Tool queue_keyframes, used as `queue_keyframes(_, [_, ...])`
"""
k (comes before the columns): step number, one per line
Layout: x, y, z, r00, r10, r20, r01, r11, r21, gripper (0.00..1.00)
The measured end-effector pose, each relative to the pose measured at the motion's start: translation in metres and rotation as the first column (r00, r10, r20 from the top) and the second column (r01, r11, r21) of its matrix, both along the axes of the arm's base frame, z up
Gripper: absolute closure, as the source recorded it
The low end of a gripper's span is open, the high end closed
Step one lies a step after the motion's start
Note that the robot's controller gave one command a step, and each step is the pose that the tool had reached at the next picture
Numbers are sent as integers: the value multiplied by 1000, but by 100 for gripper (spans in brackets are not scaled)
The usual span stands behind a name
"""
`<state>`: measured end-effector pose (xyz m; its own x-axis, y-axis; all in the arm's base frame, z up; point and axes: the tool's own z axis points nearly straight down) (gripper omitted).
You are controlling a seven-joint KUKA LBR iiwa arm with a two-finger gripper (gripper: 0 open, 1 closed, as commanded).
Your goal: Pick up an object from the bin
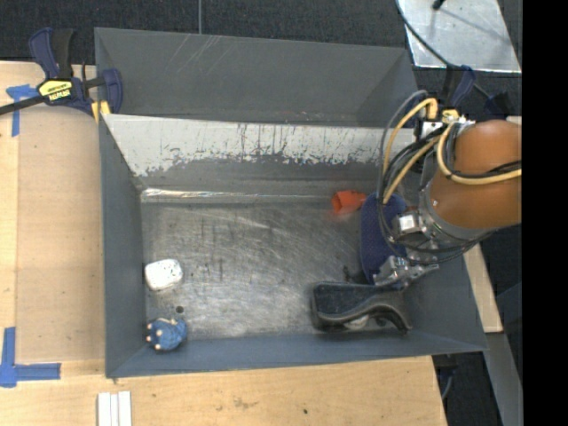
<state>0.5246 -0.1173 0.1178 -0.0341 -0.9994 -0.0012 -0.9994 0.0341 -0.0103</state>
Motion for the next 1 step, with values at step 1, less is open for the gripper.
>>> queue_keyframes(1, [7,13,33,999,50,-4,-50,999,0,100])
